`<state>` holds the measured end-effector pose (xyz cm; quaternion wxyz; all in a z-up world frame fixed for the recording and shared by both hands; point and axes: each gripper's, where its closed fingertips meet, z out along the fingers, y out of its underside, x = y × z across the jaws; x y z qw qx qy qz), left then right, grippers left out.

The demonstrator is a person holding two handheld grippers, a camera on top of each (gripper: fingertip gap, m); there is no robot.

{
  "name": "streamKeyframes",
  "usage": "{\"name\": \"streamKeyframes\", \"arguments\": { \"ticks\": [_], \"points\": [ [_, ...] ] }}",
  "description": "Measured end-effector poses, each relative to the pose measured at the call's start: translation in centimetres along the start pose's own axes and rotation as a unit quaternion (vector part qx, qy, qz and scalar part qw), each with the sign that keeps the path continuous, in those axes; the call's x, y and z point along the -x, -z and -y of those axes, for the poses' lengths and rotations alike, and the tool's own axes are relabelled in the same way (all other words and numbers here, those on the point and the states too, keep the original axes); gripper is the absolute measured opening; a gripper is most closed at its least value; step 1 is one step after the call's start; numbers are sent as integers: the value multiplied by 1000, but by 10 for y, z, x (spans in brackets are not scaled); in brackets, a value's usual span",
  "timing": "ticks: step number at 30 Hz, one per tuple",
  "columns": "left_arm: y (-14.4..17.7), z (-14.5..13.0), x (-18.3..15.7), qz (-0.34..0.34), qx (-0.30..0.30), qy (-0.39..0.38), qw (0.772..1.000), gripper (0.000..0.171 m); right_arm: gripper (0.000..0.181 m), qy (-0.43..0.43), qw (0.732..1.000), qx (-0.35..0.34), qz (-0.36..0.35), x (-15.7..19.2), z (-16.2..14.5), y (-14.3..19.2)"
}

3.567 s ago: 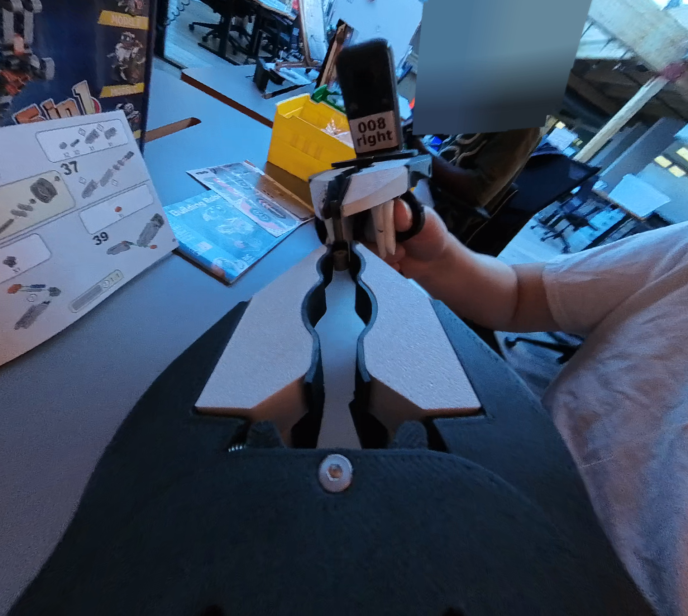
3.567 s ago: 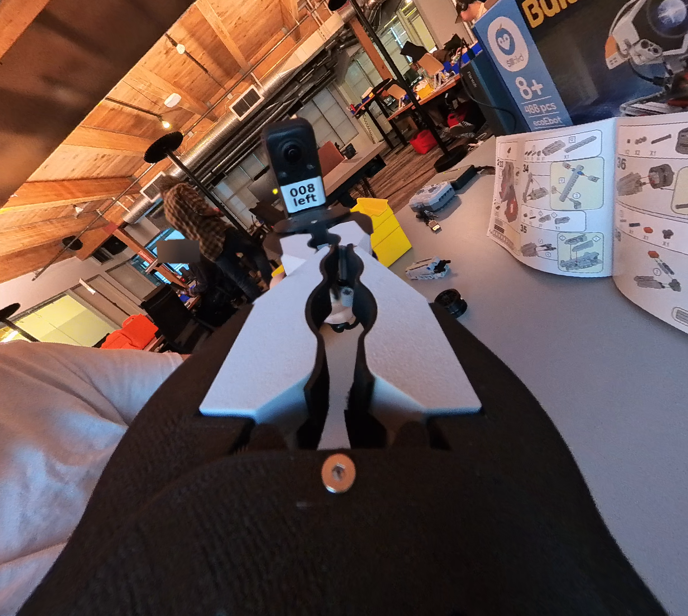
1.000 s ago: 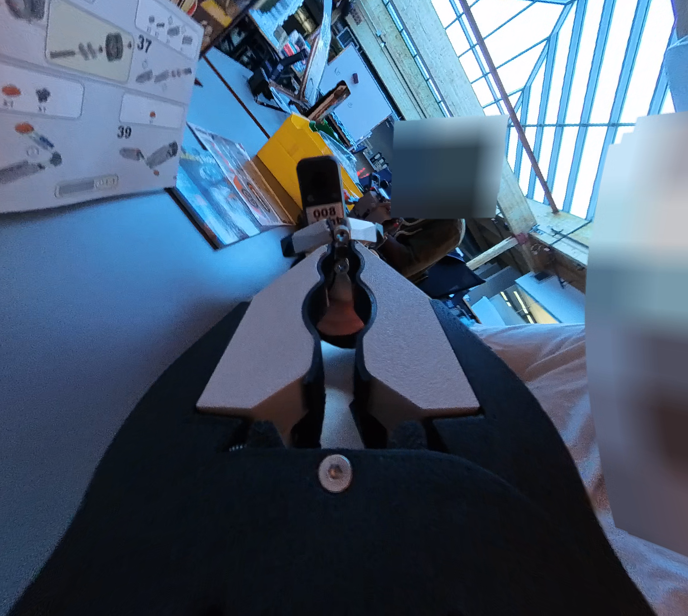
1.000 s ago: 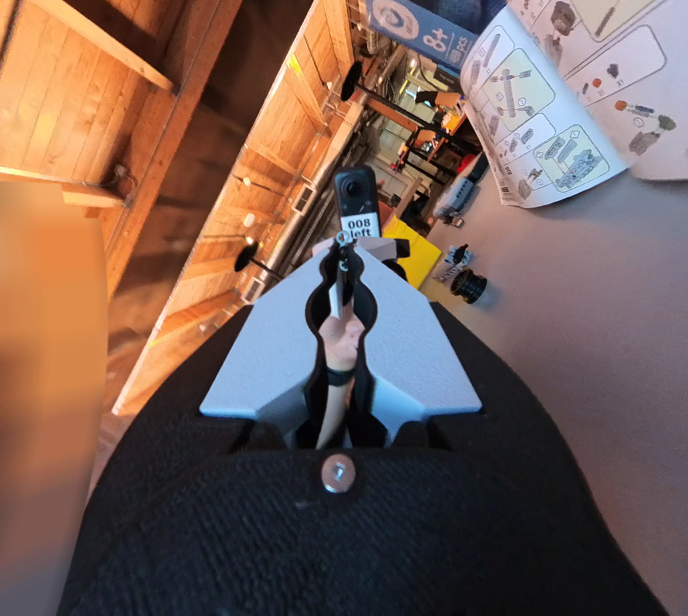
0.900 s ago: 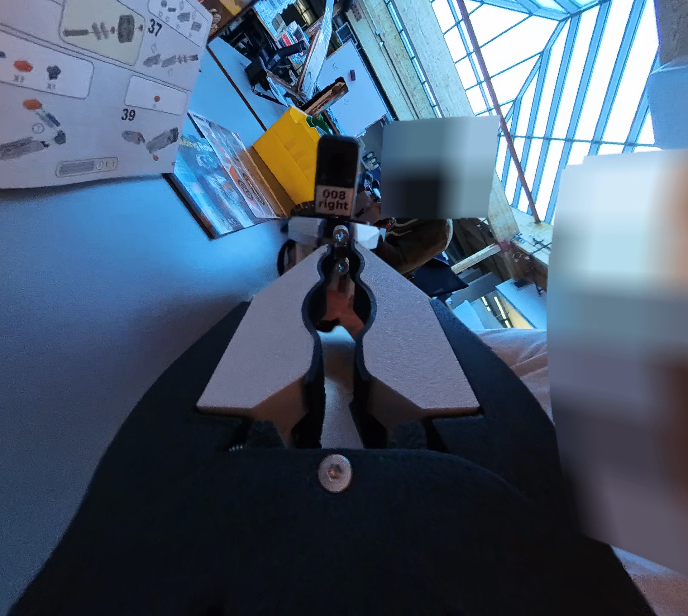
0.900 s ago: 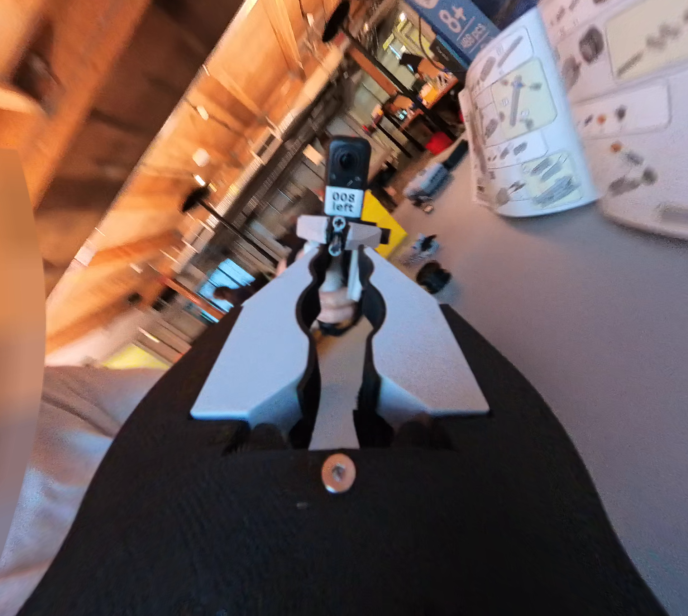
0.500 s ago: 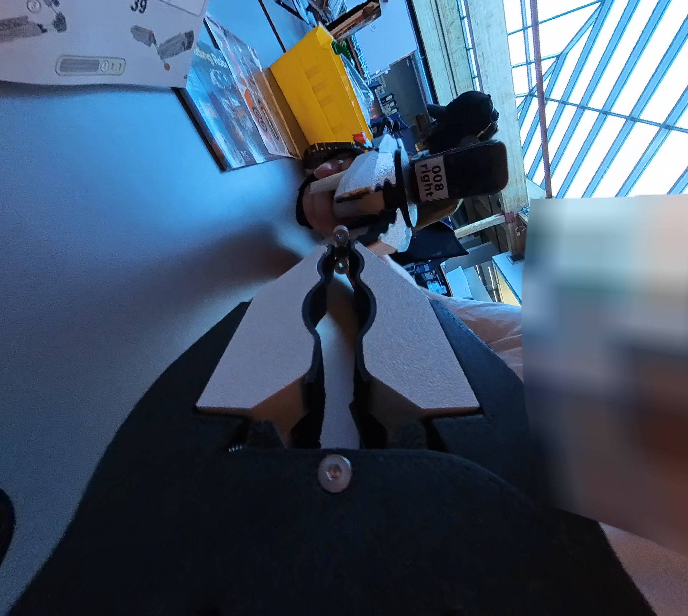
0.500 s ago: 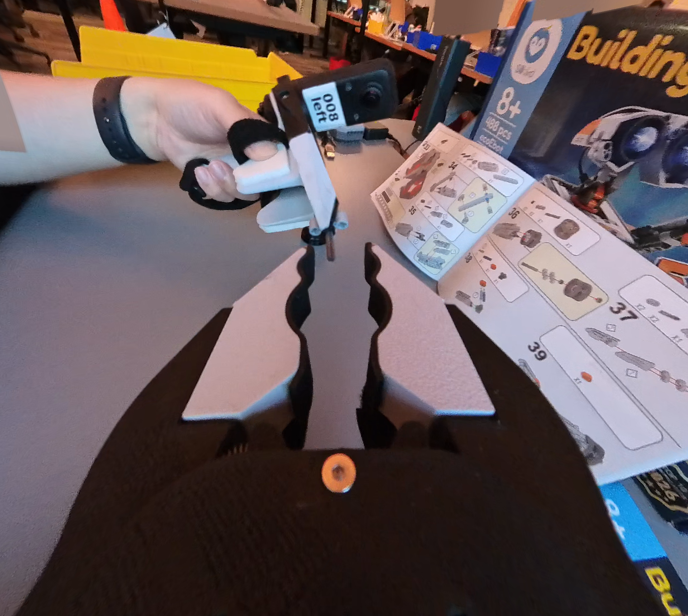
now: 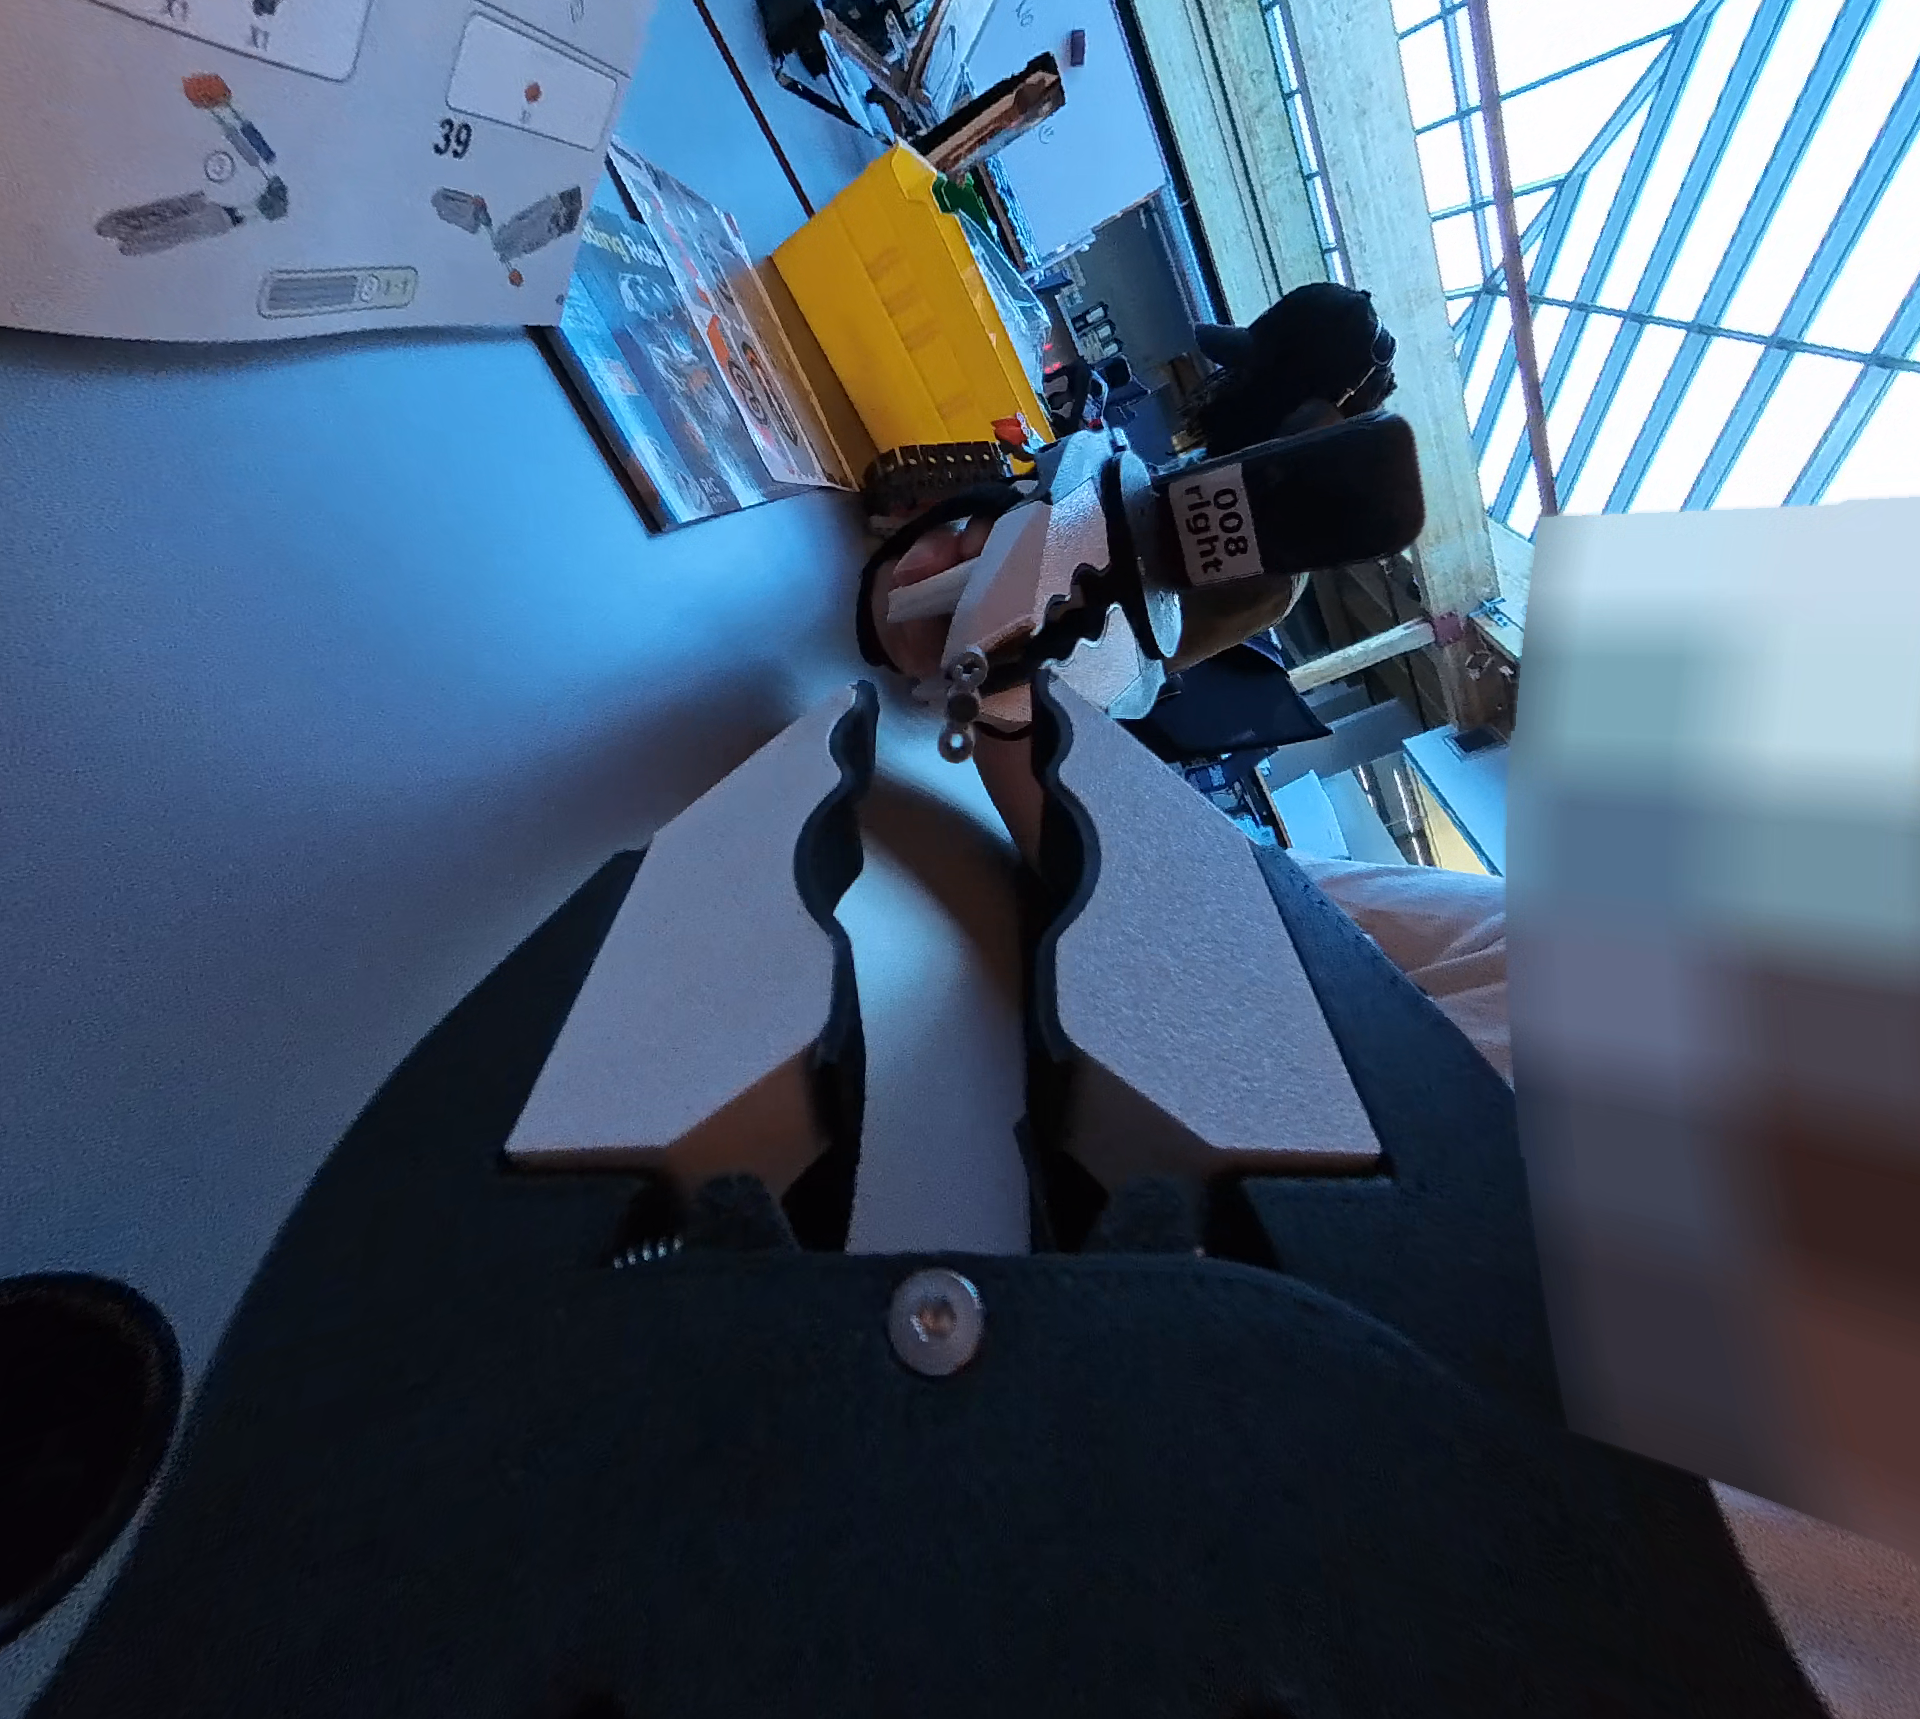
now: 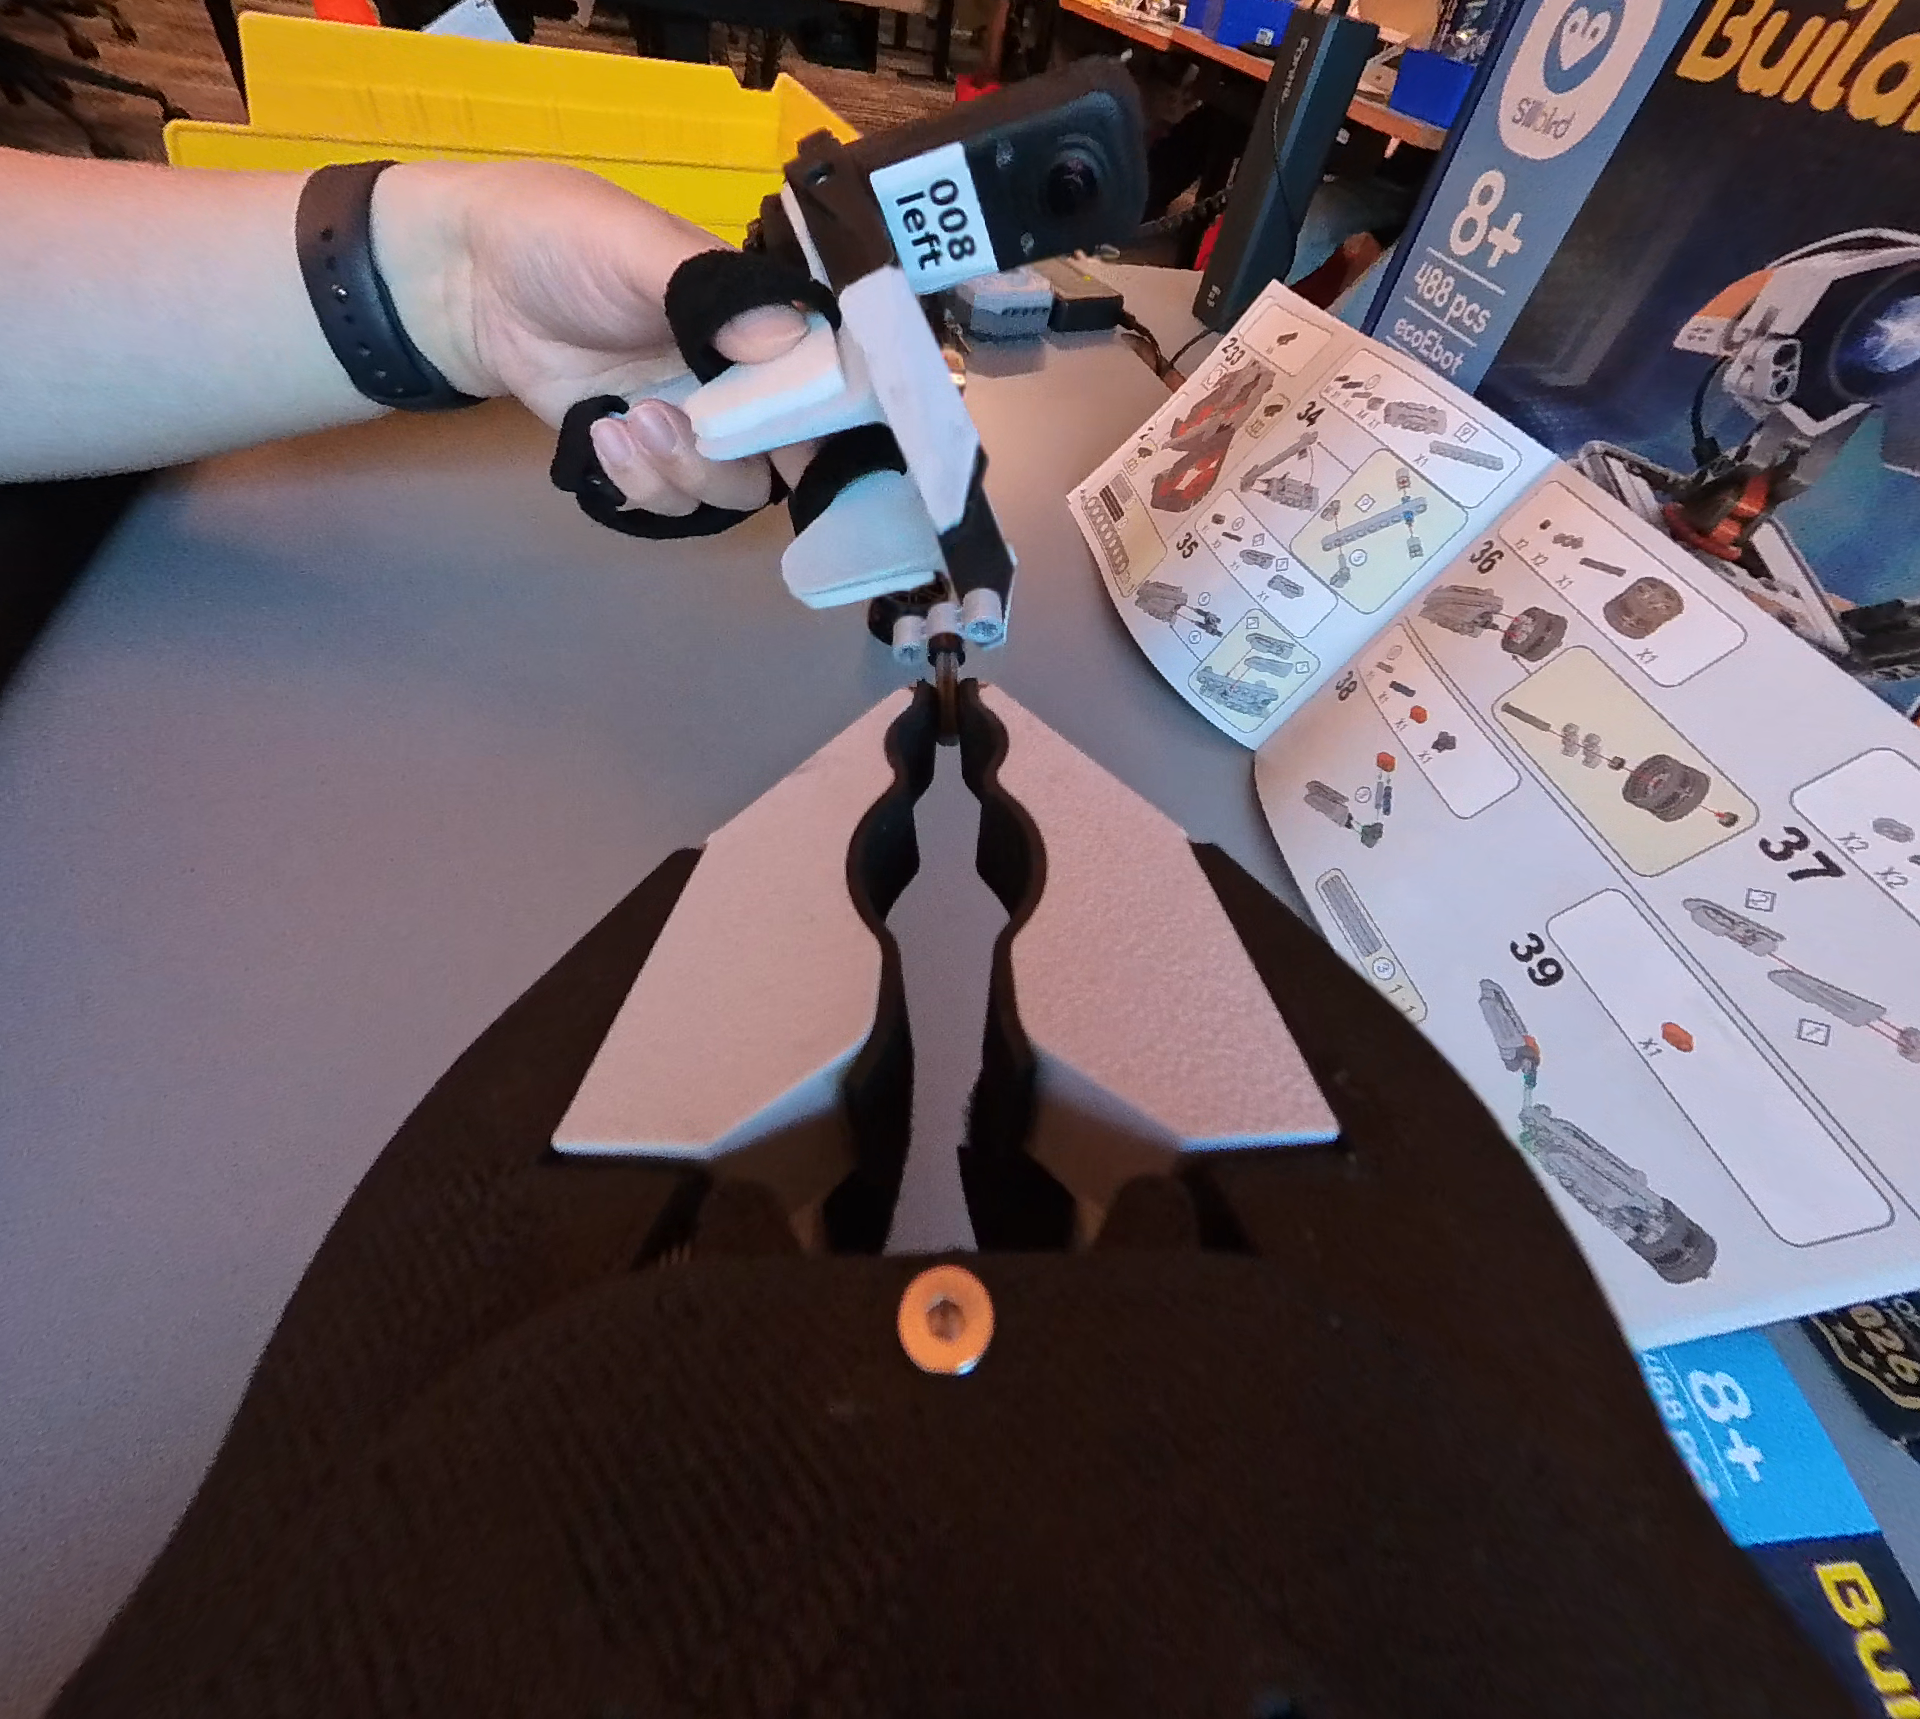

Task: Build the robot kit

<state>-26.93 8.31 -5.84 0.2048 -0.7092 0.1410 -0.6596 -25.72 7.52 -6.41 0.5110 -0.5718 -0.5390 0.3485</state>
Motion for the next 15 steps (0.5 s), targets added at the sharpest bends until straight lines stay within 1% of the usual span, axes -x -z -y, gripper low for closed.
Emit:
{"name": "streamKeyframes", "arguments": {
  "ticks": [2, 5, 6, 10, 11, 13, 14, 15],
  "points": [
    [0, -1, 0, 5, 6, -7, 1000, 27, 3, -4, 1000, 3, 3, 1, -1, -1],
    [-6, -10, 3, 20, 31, -21, 999, 27, 3, -8, 1000, 3, 8, 3, -2, -3],
    [-8, -12, 2, 18, 37, -21, 999, 25, 3, -8, 1000, 4, 9, 3, -2, -4],
    [-13, -17, 1, 3, 47, -15, 999, 6, 3, -10, 1000, 1, 13, 5, -1, -5],
    [-13, -18, 0, 3, 50, -13, 999, 4, 4, -9, 1000, 2, 14, 6, -2, -5],
    [-10, -18, -4, 7, 60, -19, 998, 4, 4, -13, 1000, -23, 16, 8, 4, -6],
    [-5, -17, -8, 11, 65, -27, 998, 4, 8, -21, 999, -36, 12, 7, 8, -6],
    [2, -13, -14, 14, 64, -37, 997, 4, 19, -27, 999, -40, 3, 4, 9, -6]
  ]
}}
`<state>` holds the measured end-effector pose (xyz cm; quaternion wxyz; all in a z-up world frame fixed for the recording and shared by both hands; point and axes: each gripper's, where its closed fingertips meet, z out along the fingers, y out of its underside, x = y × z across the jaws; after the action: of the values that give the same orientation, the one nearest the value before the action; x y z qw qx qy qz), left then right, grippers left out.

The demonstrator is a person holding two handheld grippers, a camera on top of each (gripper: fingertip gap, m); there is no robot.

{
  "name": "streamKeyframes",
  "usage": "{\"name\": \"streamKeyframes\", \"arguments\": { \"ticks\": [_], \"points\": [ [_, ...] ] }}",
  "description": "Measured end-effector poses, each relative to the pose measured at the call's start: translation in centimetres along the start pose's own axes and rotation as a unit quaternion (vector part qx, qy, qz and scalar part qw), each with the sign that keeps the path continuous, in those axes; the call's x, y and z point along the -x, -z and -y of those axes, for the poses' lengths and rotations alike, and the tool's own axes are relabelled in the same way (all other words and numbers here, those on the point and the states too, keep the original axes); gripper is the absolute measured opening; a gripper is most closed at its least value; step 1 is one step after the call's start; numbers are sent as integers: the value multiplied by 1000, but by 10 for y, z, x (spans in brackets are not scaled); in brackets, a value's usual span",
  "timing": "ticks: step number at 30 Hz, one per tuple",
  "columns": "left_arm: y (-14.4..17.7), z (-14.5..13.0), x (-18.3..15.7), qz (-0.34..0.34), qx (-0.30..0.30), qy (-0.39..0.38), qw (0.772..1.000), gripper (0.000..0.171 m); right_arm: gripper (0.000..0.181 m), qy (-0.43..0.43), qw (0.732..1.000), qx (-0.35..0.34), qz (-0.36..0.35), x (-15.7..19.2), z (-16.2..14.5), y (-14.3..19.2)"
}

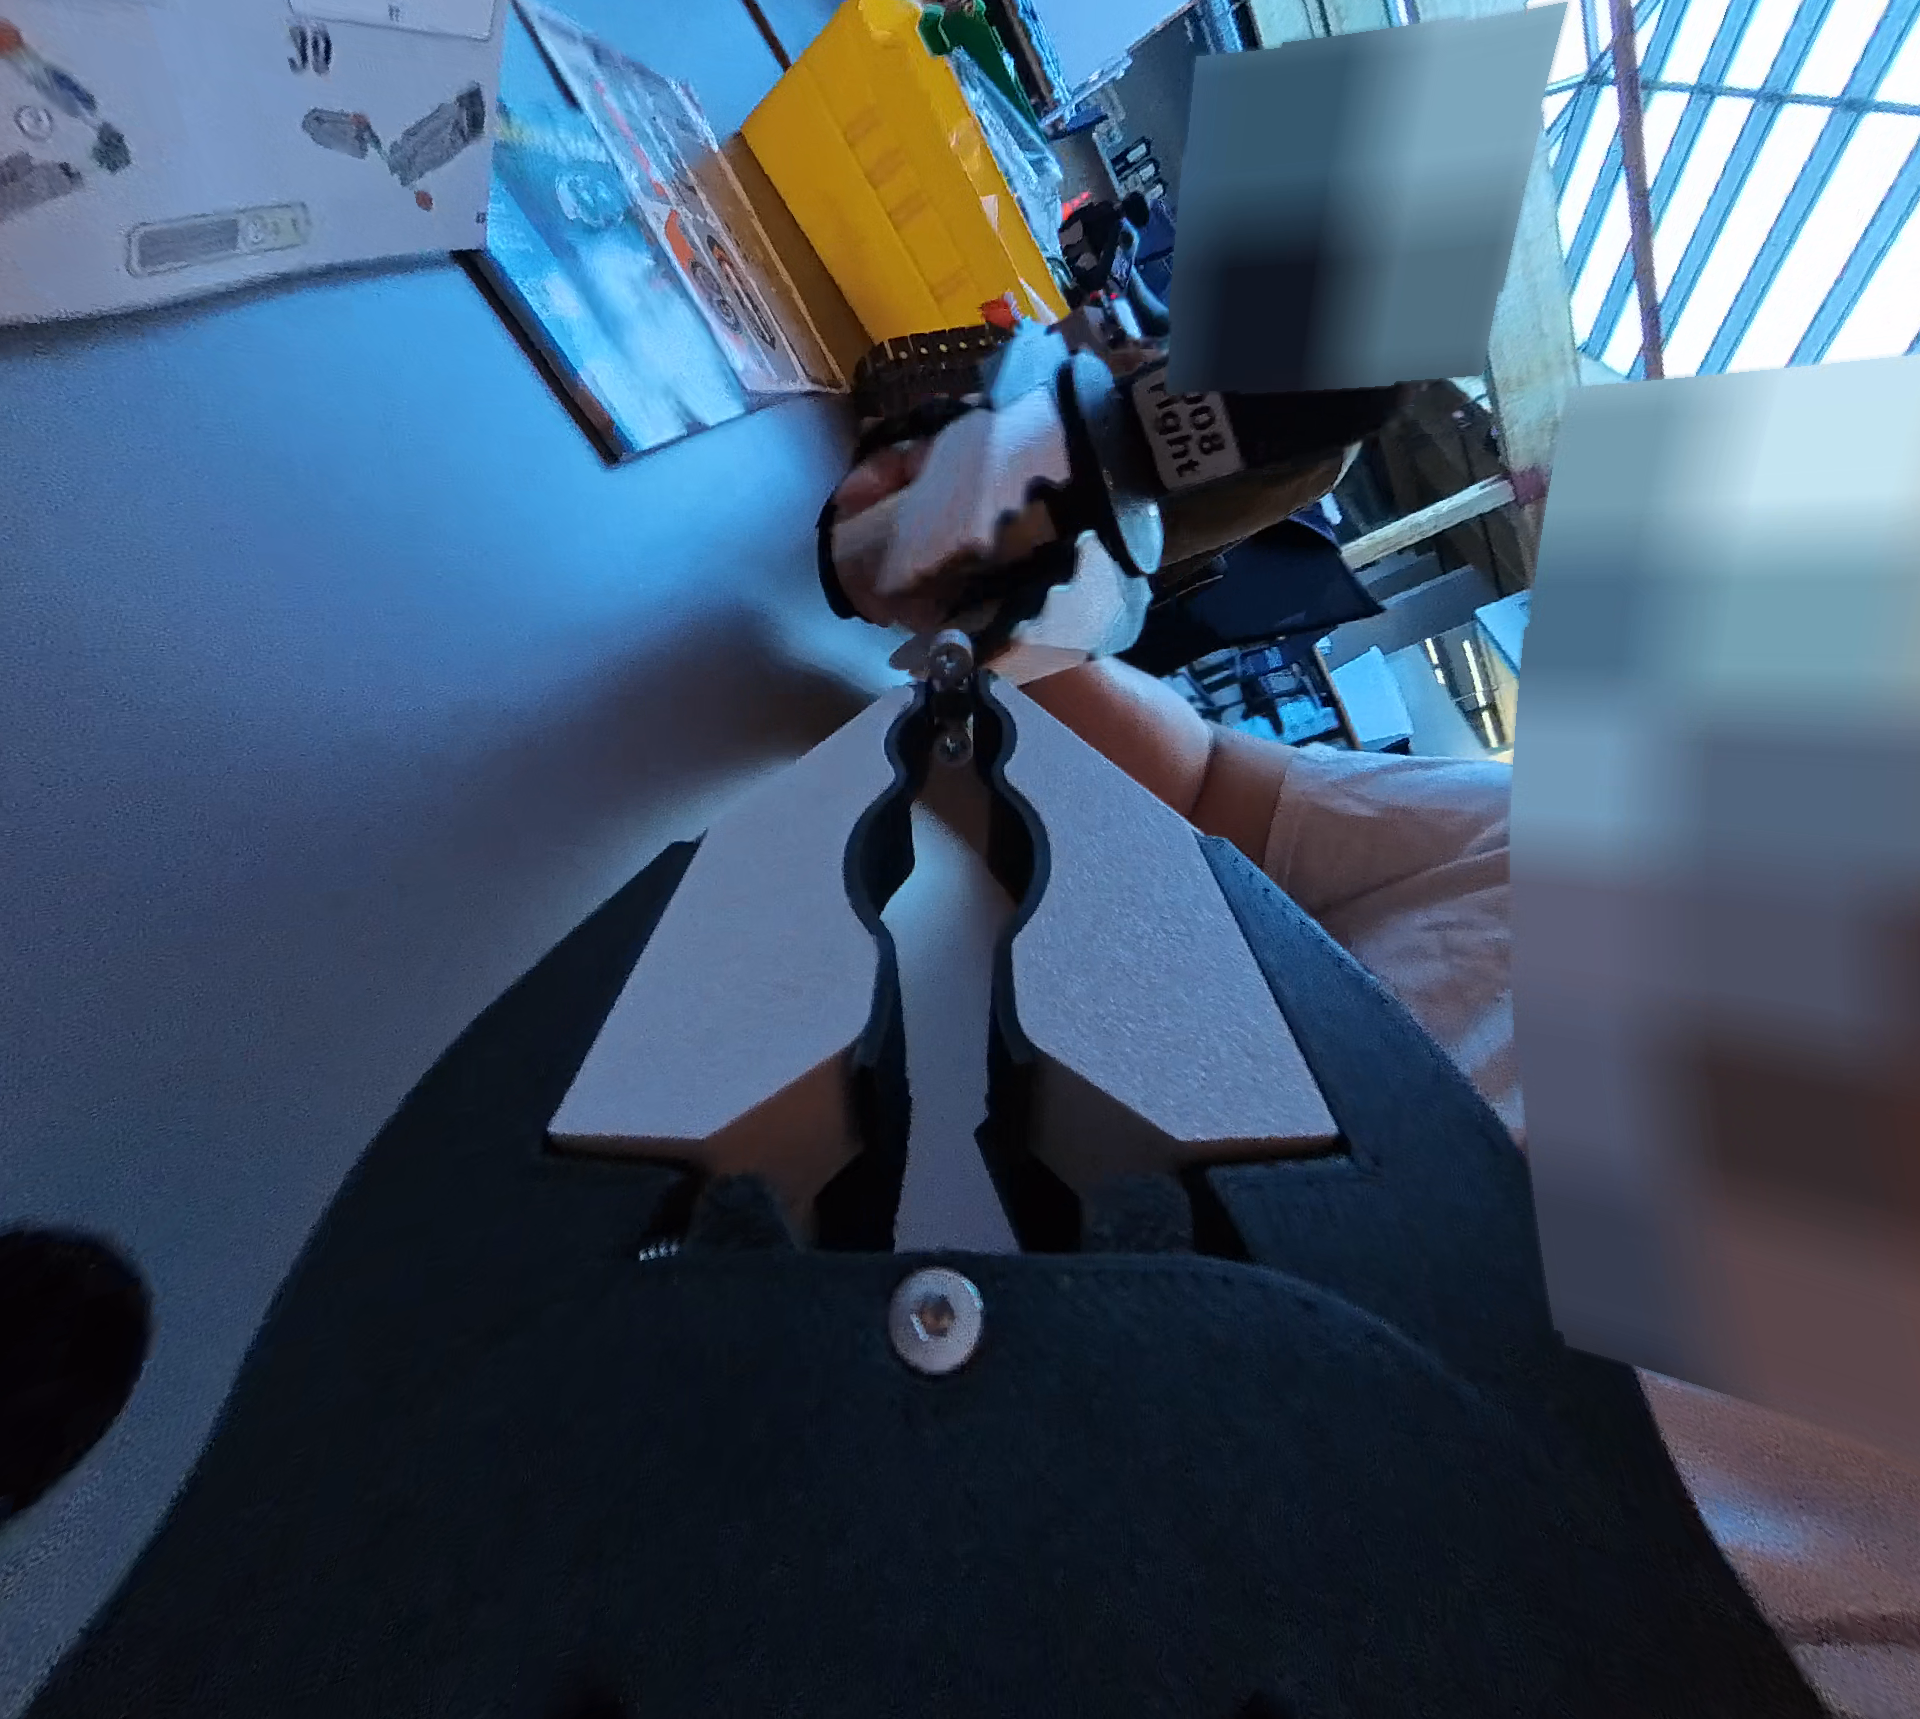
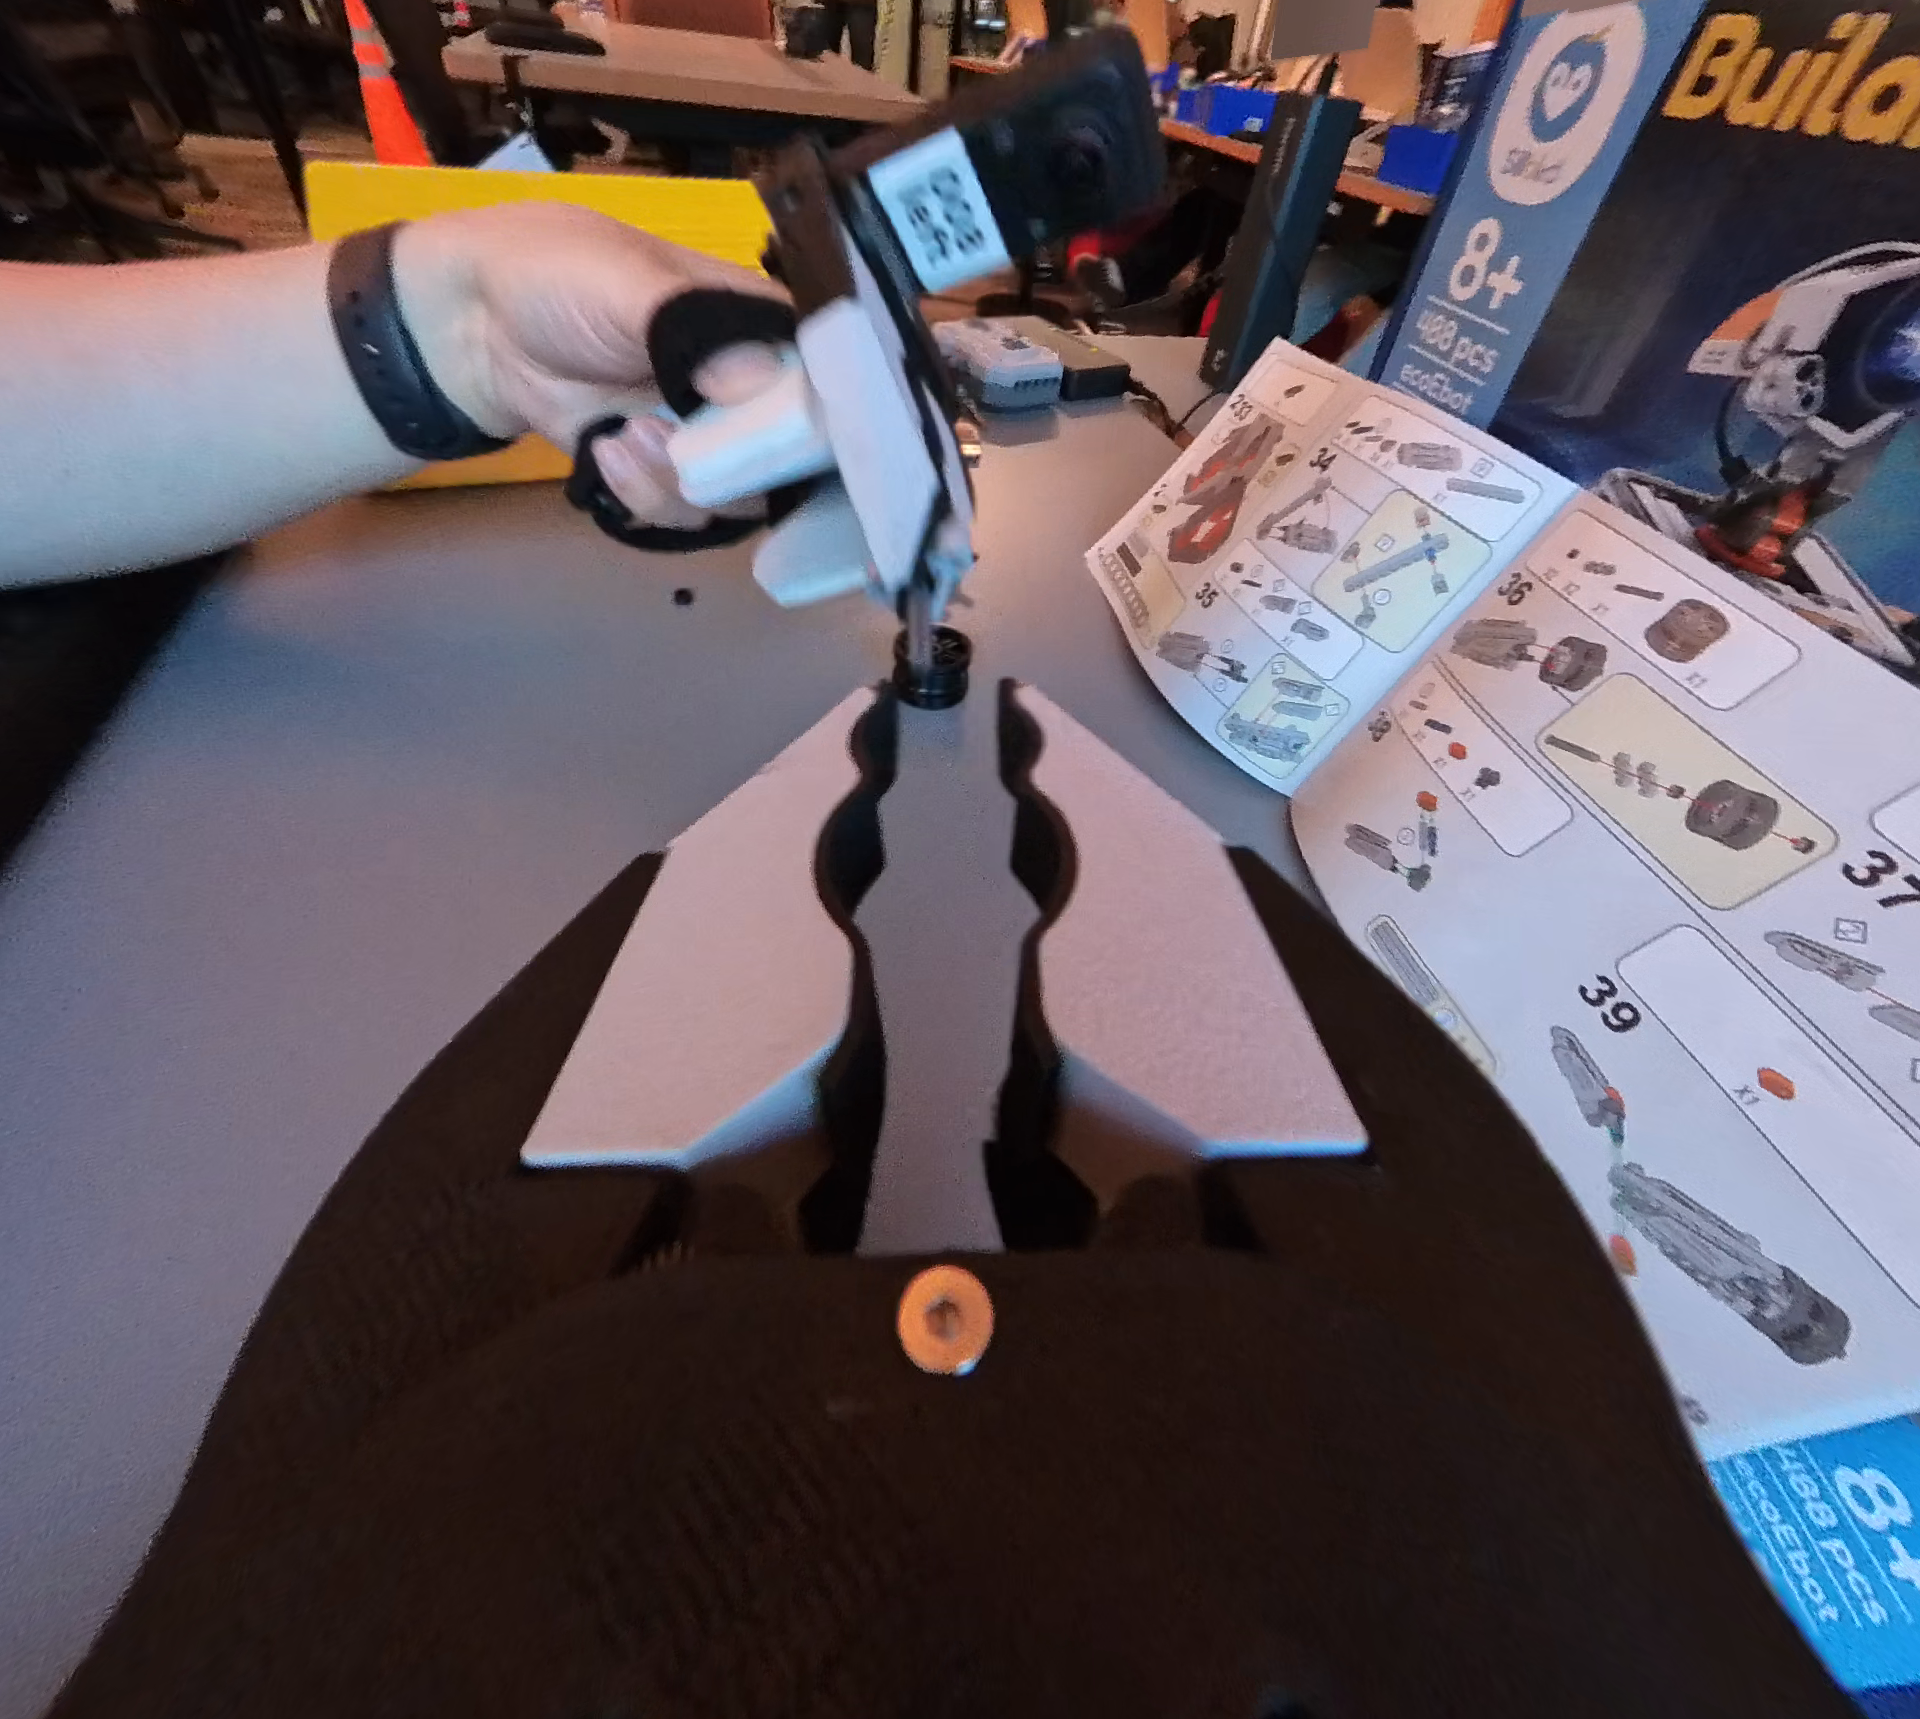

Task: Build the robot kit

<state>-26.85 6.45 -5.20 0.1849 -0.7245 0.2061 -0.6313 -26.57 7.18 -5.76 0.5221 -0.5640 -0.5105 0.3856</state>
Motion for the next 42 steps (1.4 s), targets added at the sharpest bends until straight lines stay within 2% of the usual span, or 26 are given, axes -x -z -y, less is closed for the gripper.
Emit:
{"name": "streamKeyframes", "arguments": {
  "ticks": [3, 6, 9, 12, 16, 18, 24, 28, 34, 35, 36, 37, 42],
  "points": [
    [37, 16, -16, 33, -25, -31, 999, 4, 31, -10, 1000, 26, -11, -5, -12, -2],
    [85, 35, -28, 76, -84, -50, 992, 4, 37, -8, 996, 84, -13, -1, -34, -13],
    [123, 47, -40, 83, -142, -48, 985, 4, 39, -20, 993, 116, -9, 12, -44, -35],
    [144, 53, -45, 88, -179, -39, 979, 5, 47, -32, 990, 136, -30, 15, -44, -68],
    [147, 56, -52, 73, -189, -41, 978, 4, 56, -79, 985, 147, -54, 14, -48, -108],
    [145, 56, -54, 67, -187, -40, 979, 4, 58, -85, 977, 185, -68, 11, -57, -120],
    [151, 58, -59, 56, -198, -39, 978, 4, 64, -100, 961, 233, -109, 9, -65, -146],
    [155, 58, -54, 62, -203, -31, 977, 4, 62, -102, 952, 263, -120, 8, -73, -149],
    [144, 59, -47, 66, -197, -23, 978, 4, 59, -118, 954, 255, -104, 8, -76, -150],
    [141, 59, -48, 64, -194, -23, 979, 4, 53, -121, 955, 252, -99, 8, -75, -151],
    [139, 59, -48, 63, -191, -23, 979, 4, 37, -126, 957, 250, -83, 12, -74, -152],
    [137, 59, -47, 64, -189, -22, 980, 4, 33, -132, 956, 250, -76, 13, -75, -152],
    [134, 58, -43, 67, -189, -18, 980, 5, 30, -91, 954, 276, -73, 10, -77, -137]
  ]
}}
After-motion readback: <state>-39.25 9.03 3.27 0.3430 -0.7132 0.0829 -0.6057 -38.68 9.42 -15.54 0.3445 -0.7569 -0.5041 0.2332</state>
